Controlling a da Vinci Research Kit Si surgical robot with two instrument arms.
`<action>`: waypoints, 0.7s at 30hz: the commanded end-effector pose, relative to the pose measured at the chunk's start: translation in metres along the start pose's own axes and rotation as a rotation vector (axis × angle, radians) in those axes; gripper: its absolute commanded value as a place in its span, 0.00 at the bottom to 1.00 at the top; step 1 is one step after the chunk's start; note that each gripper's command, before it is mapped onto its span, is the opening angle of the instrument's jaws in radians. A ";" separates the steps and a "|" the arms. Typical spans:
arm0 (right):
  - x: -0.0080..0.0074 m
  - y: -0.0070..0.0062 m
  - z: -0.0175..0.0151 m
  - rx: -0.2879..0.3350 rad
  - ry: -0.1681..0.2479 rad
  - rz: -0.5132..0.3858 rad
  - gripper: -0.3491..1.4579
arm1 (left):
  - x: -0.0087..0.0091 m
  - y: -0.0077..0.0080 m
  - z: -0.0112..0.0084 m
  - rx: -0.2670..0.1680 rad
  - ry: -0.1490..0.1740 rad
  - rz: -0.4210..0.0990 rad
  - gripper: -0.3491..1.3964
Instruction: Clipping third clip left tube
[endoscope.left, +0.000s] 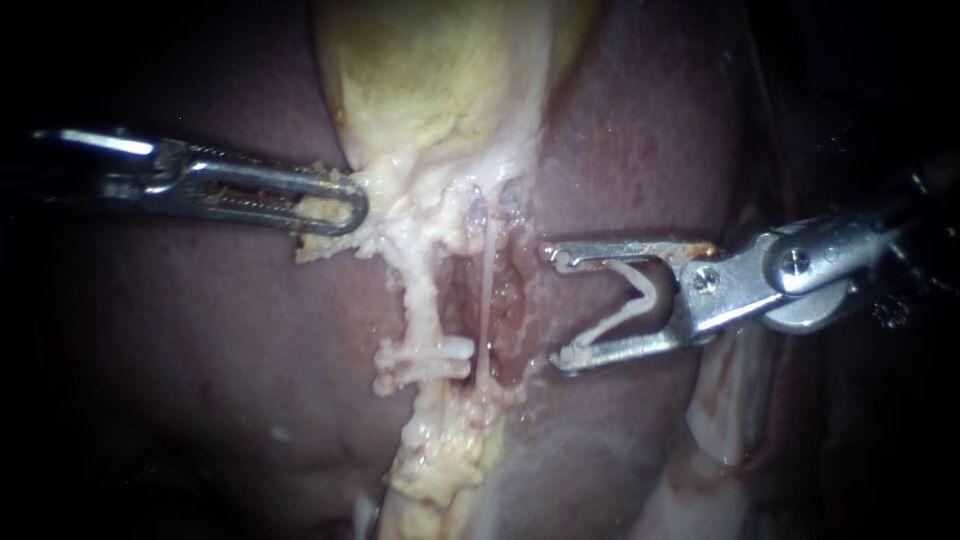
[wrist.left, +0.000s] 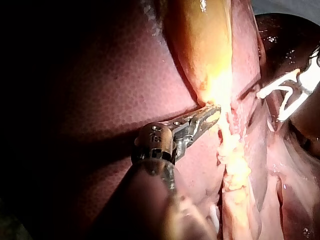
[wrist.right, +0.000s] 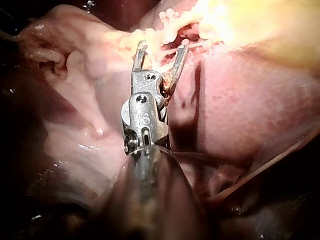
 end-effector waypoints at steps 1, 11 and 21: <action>0.0000 0.0000 0.0000 0.003 0.001 0.000 0.47 | -0.0001 -0.0001 0.0000 0.000 0.000 0.001 0.00; 0.0000 0.0000 0.0001 0.006 0.003 0.000 0.47 | 0.0028 0.0014 -0.0065 -0.025 0.032 -0.022 0.00; 0.0005 0.0000 0.0010 0.021 0.010 0.000 0.47 | 0.0038 0.0025 -0.0086 -0.019 0.052 -0.044 0.00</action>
